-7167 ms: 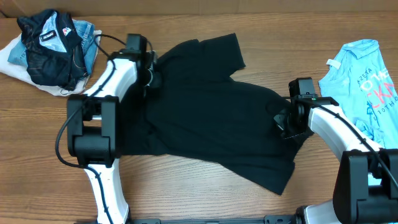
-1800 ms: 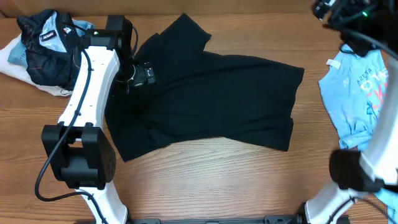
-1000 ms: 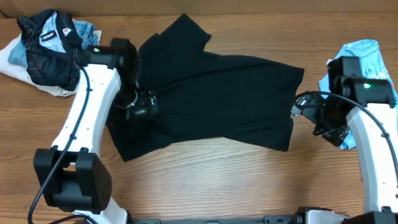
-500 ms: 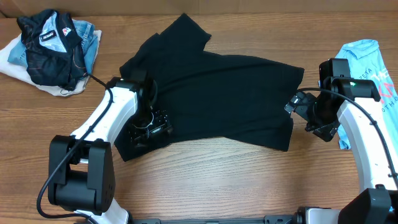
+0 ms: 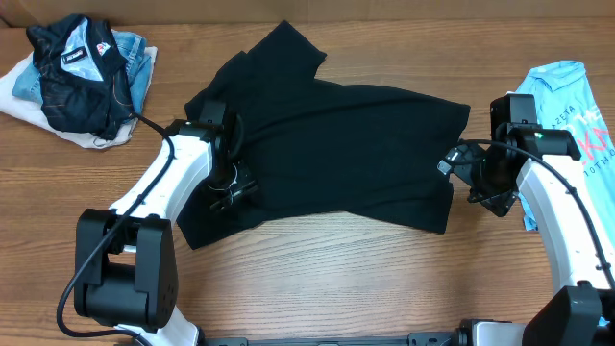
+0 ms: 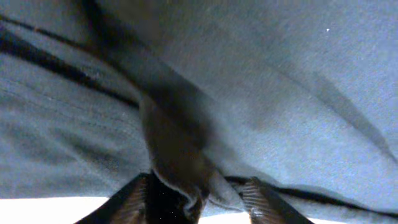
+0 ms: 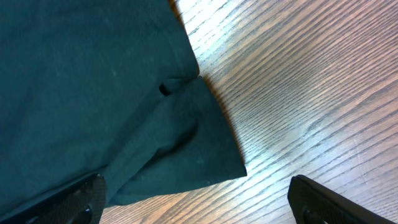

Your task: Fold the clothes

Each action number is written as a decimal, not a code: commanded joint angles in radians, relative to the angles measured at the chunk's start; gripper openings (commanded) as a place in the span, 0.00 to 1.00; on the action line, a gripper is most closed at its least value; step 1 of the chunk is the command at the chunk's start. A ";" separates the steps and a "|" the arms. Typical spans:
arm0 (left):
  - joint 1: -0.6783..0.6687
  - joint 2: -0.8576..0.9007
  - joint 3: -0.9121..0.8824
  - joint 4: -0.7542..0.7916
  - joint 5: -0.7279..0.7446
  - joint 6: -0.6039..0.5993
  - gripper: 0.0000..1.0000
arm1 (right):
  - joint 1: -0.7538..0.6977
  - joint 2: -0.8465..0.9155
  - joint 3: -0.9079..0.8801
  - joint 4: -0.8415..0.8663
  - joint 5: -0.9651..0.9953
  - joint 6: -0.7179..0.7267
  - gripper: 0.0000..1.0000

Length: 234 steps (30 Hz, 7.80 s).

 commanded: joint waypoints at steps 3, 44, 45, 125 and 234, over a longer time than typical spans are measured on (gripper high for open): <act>-0.005 0.000 -0.005 0.012 -0.018 -0.017 0.38 | 0.000 -0.001 -0.021 0.019 -0.002 0.005 0.97; -0.005 0.000 -0.005 -0.008 -0.038 0.022 0.04 | 0.000 0.220 -0.154 0.360 -0.094 0.073 0.28; -0.005 0.000 -0.005 -0.008 -0.038 0.025 0.04 | 0.000 0.220 -0.154 0.359 -0.089 0.073 0.22; -0.006 -0.208 0.039 -0.373 -0.117 0.119 0.05 | 0.001 -0.156 -0.565 0.181 -0.166 0.160 0.59; 0.262 0.031 0.085 -0.027 0.078 0.649 1.00 | 0.000 -0.156 -0.192 0.149 -0.084 0.103 1.00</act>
